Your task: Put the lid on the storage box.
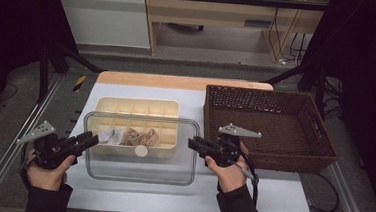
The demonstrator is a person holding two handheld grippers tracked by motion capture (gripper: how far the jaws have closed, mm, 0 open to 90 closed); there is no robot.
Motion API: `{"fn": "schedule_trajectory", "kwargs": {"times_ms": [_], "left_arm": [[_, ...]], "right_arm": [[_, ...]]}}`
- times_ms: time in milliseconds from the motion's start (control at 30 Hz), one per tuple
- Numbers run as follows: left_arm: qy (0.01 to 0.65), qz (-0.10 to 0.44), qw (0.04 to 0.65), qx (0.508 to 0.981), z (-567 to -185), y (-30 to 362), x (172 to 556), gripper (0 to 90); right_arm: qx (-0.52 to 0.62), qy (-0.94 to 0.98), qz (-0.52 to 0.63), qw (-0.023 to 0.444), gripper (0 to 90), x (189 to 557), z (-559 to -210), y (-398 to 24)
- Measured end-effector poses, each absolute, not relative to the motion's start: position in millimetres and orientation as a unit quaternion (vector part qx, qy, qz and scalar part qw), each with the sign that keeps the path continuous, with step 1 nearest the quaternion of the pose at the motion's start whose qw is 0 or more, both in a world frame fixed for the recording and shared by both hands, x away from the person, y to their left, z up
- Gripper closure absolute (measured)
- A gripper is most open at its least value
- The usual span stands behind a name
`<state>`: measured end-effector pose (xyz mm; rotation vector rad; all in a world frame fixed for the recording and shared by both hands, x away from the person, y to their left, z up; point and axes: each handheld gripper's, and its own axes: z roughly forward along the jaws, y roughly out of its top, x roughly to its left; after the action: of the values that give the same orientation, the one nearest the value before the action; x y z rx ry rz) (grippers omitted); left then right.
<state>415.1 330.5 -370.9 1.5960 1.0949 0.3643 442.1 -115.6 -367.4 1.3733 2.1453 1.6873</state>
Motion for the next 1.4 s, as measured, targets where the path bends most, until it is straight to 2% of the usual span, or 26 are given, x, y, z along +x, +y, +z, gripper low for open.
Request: {"fn": "schedule_trajectory", "kwargs": {"times_ms": [600,800,1400], "left_arm": [[0.471,0.153,0.574,0.651,-348.9,354.5,464.1,63.2],[0.479,0.163,0.585,0.634,-341.5,366.4,474.1,63.5],[0.492,0.154,0.580,0.630,-353.0,377.9,497.4,63.2]], "right_arm": [[0.448,0.705,0.547,0.059,69.1,498.1,-335.7,-91.1],[0.445,0.702,0.553,0.051,69.0,513.5,-332.2,-79.3],[0.455,0.712,0.532,0.059,67.4,542.0,-330.8,-60.4]]}}
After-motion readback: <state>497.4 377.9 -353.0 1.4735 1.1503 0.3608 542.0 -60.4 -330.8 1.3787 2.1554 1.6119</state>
